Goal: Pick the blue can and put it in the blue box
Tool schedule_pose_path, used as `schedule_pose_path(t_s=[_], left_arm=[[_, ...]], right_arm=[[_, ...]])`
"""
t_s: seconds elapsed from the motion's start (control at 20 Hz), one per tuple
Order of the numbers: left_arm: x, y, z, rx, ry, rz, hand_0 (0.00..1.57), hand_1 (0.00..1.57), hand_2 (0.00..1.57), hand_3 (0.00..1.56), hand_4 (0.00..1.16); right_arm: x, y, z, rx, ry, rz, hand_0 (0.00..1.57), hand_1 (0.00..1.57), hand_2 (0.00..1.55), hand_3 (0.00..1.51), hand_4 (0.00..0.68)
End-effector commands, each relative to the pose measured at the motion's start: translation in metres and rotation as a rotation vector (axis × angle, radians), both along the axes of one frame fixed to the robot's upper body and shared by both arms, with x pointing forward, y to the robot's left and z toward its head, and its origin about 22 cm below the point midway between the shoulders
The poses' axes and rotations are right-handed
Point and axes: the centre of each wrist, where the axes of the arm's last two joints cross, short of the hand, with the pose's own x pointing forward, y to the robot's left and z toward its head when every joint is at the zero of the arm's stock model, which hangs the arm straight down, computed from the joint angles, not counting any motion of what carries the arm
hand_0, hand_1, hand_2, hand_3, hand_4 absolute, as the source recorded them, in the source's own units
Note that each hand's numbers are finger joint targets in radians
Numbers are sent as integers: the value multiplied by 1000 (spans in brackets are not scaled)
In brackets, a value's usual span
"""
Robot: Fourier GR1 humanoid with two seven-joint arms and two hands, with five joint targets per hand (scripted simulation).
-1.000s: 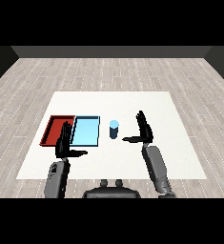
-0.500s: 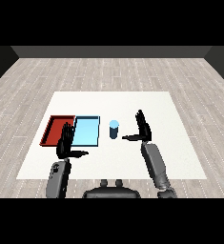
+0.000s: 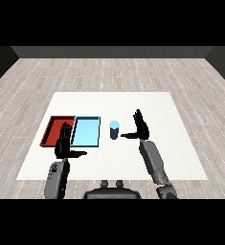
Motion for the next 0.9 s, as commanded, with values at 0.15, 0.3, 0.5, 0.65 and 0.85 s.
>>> schedule_pose_path(t_s=[0.15,0.3,0.5,0.65,0.85], left_arm=[[1,-10,0,-5,-10,25,0,0,0,0,0],[-10,7,11,2,0,17,0,0,0,0,0],[-10,-2,7,-42,-19,-1,0,0,0,0,0],[-11,27,10,-32,-25,7,0,0,0,0,0],[17,-14,9,-17,-14,14,0,0,0,0,0]], right_arm=[[18,7,0,35,56,-4,0,0,0,0,0],[16,25,-8,43,86,-9,0,0,0,0,0],[5,33,-19,41,130,-6,0,0,0,0,0],[15,24,-35,47,145,5,0,0,0,0,0],[2,26,-54,66,125,-3,0,0,0,0,0]])
